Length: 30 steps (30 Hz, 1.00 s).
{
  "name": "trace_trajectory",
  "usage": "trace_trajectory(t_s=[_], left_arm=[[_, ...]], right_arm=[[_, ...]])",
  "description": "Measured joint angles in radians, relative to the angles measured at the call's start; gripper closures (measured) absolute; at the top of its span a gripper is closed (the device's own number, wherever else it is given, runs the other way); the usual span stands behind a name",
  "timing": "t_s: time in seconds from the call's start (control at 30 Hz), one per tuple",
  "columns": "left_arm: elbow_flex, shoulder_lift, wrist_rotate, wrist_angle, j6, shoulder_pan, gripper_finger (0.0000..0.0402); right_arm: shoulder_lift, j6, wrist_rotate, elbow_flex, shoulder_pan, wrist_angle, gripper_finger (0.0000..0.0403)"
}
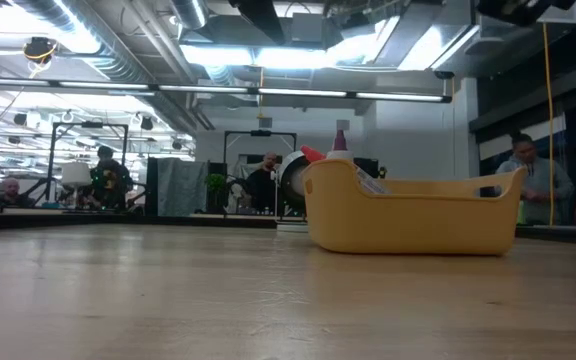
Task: Pick & Place food coloring
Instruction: Put the large pink food coloring bottle into the yellow bin
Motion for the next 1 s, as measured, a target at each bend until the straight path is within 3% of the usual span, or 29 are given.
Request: trace_trajectory(t_s=[0.2, 0.37, 0.63, 0.83, 1.0], left_arm=[[0.0, 0.0, -0.002, 0.001, -0.001, 0.0, 0.0382], [0.0, 0.0, -0.001, 0.001, 0.0, 0.0, 0.0382], [0.0, 0.0, 0.006, 0.001, 0.001, 0.0, 0.0382], [0.0, 0.0, 0.009, 0.001, 0.002, 0.0, 0.0382], [0.0, 0.0, 0.009, 0.001, 0.013, 0.0, 0.0382]], right_arm=[[0.087, 0.063, 0.015, 0.0, 0.083, 0.052, 0.0162], [0.174, 0.087, 0.036, 0.0, 0.128, 0.086, 0.0108], [0.257, 0.129, 0.041, 0.0, 0.162, 0.209, 0.0094], [0.328, 0.131, 0.037, 0.0, 0.185, 0.207, 0.0094], [0.332, 0.131, 0.104, 0.0, 0.192, 0.204, 0.0094]])
